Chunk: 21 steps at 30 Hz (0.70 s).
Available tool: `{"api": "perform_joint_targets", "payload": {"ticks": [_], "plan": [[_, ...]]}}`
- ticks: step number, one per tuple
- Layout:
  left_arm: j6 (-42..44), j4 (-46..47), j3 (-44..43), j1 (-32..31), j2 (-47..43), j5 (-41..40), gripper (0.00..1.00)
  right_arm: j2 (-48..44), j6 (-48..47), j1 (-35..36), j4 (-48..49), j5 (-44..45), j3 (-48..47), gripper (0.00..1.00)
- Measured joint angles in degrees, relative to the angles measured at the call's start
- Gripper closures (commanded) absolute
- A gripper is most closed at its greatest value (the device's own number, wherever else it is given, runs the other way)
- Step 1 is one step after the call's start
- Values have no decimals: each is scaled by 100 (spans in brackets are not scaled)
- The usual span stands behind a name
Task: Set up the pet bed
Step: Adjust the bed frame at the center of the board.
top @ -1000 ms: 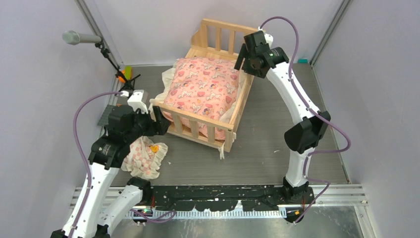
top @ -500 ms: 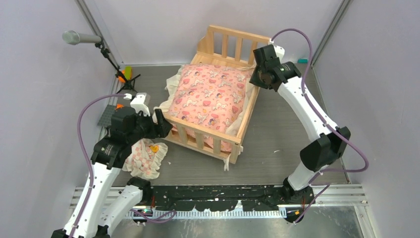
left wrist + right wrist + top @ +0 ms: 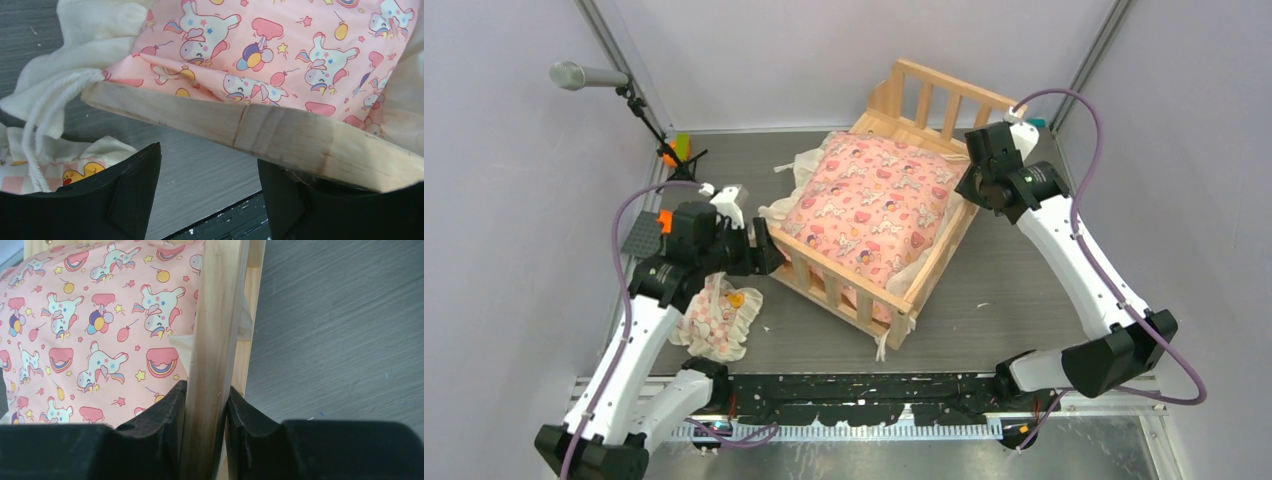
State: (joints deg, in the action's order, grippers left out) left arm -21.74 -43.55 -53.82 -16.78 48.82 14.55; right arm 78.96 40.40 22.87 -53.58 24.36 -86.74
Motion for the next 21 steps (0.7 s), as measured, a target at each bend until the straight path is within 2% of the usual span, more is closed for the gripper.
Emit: {"api": "perform_joint_targets", "payload": {"ticks": [8,15,17,21], "plan": [[188,90,-1145,79,1637,-157,27,-157,389,-210,-66,321,144,100],[291,442,-1749,199,2494,-553,27,-63,542,-225,184,376,160,99],[297,514,-1751,205,2505,-647,27,-50,525,-225,236,367,160,91],[280,820,-1429,114,2083,-680,26,-59,435,-216,267,332,160,68]]}}
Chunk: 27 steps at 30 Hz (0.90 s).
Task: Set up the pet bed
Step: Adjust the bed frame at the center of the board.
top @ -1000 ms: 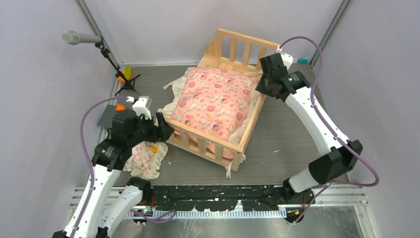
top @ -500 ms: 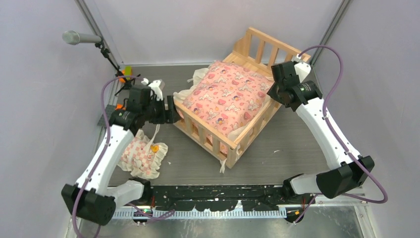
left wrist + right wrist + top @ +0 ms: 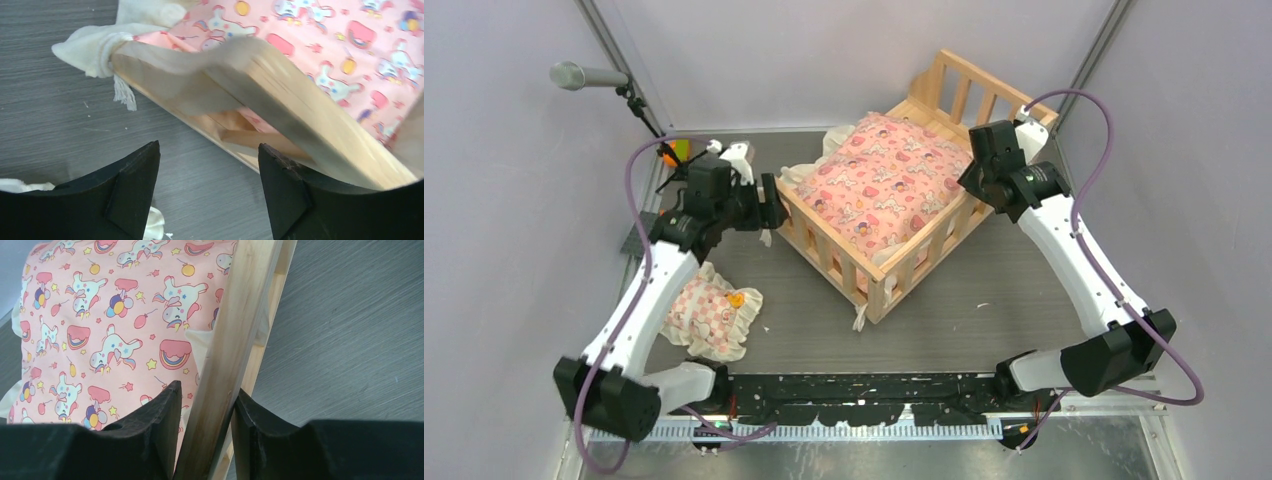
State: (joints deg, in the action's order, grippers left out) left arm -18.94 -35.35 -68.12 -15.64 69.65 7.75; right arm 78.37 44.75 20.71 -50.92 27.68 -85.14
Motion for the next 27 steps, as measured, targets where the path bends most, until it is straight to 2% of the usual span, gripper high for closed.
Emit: {"api": "perform_joint_targets", "payload": {"ticks": [2,5,7,11,15,19,24,27], "plan": [[-37,70,323,-59,-575,-2,25,-7,-74,31,17,-57,0,55],[-162,76,778,-92,-1733,0,25,-116,-367,120,33,-229,63,46],[-238,87,999,-90,-2409,26,25,-411,-667,264,109,-361,232,43],[-522,140,1685,-94,-3648,339,28,-1633,-1040,533,234,-562,619,41],[-765,133,2367,-181,-4050,610,27,-2636,-1104,505,275,-575,946,37],[-1021,-17,2680,-343,-4229,673,28,-3119,-1080,505,297,-807,1403,37],[-1408,249,3005,-503,-4492,802,31,-3578,-881,505,326,-1392,2376,44],[-1626,404,3394,-911,-4450,686,32,-4050,-675,505,372,-1858,3141,48]]}}
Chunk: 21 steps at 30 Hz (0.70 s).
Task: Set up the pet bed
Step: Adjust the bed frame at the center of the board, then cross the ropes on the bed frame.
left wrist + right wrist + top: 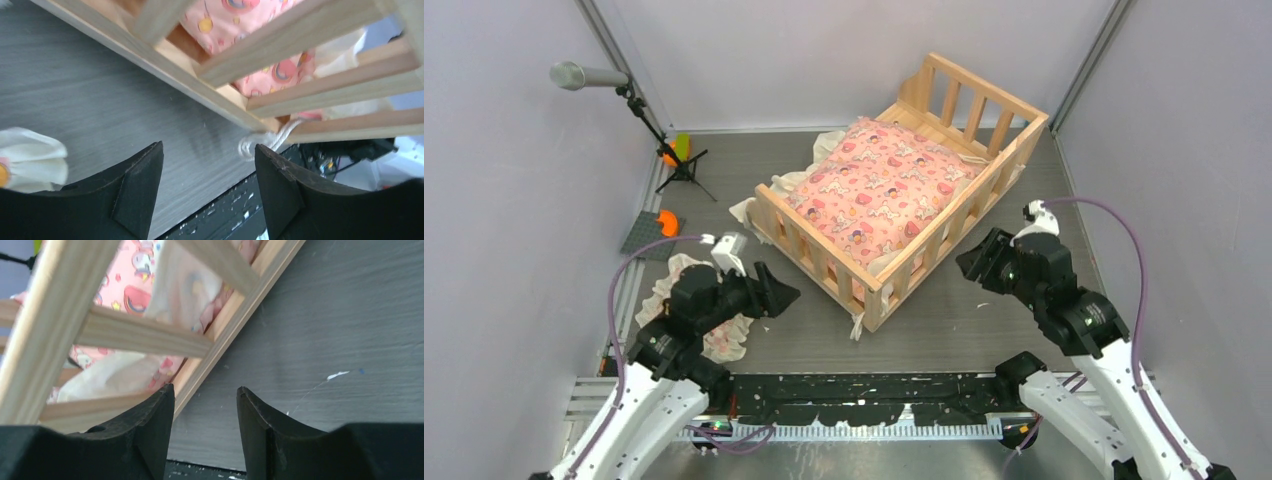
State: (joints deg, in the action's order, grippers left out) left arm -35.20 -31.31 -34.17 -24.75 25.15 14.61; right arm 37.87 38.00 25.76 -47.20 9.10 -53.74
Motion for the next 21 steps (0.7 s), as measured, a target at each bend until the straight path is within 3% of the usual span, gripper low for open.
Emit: {"api": "perform_joint_targets", "payload": {"ticks": [2,9,11,15,21], "plan": [[-103,98,199,-529,127,-245,33,-313,140,0,61,-297,385,49],[-249,807,310,-3475,1185,-1974,37,-1137,597,162,426,-1099,1475,53],[-297,1099,428,-4044,1401,-2321,38,-1263,625,236,433,-1215,1596,54],[-365,1810,946,-4557,1720,-2865,39,-1346,592,334,669,-1493,1759,54],[-339,2594,1239,-4765,2490,-3130,41,-1504,527,372,1272,-2035,2253,57]]}}
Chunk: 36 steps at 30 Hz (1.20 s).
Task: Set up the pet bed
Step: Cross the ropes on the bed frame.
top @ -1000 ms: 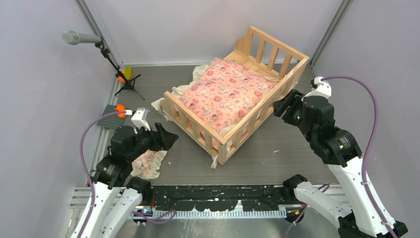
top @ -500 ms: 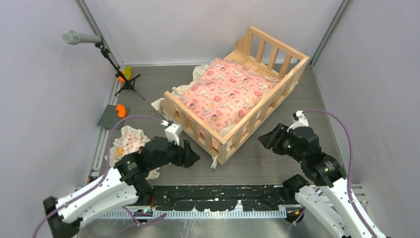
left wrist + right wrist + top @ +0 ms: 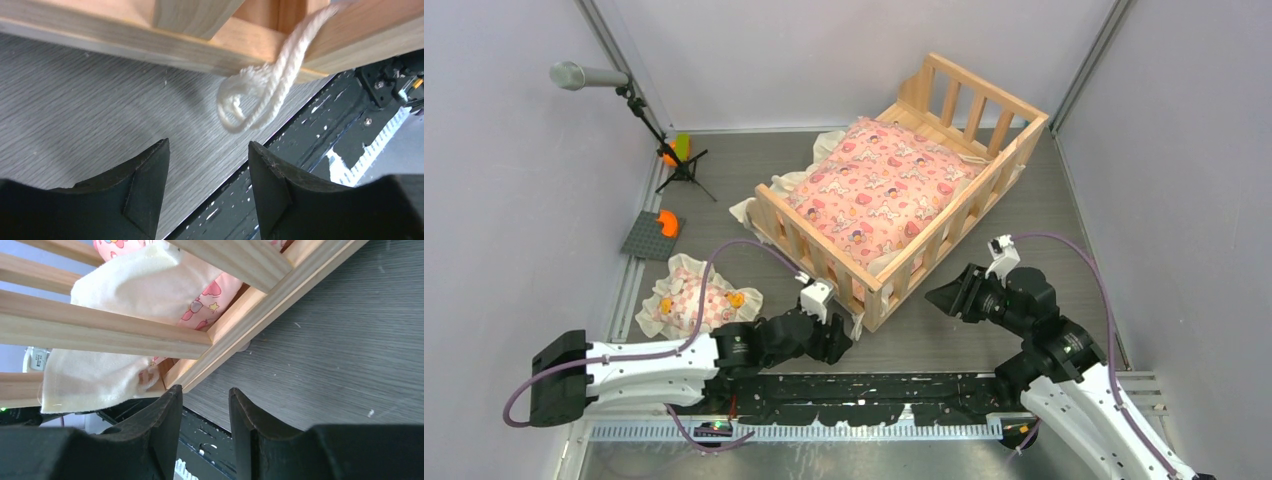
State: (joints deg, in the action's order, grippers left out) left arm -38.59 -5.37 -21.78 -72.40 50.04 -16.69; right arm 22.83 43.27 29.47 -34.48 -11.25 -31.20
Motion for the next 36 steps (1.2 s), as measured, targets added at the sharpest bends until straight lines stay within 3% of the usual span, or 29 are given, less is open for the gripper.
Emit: {"api": "perform_joint_targets", "payload": {"ticks": [7,22,31,36], "plan": [[7,754,74,-61,186,-46,48,-96,114,22,824,-490,686,61],[114,1298,317,-66,356,-127,58,42,173,31,1305,-597,863,62],[157,1513,310,-66,710,-33,78,70,391,31,1563,-684,1027,65],[136,1510,219,-66,846,92,89,94,675,33,1825,-839,1108,59]]}}
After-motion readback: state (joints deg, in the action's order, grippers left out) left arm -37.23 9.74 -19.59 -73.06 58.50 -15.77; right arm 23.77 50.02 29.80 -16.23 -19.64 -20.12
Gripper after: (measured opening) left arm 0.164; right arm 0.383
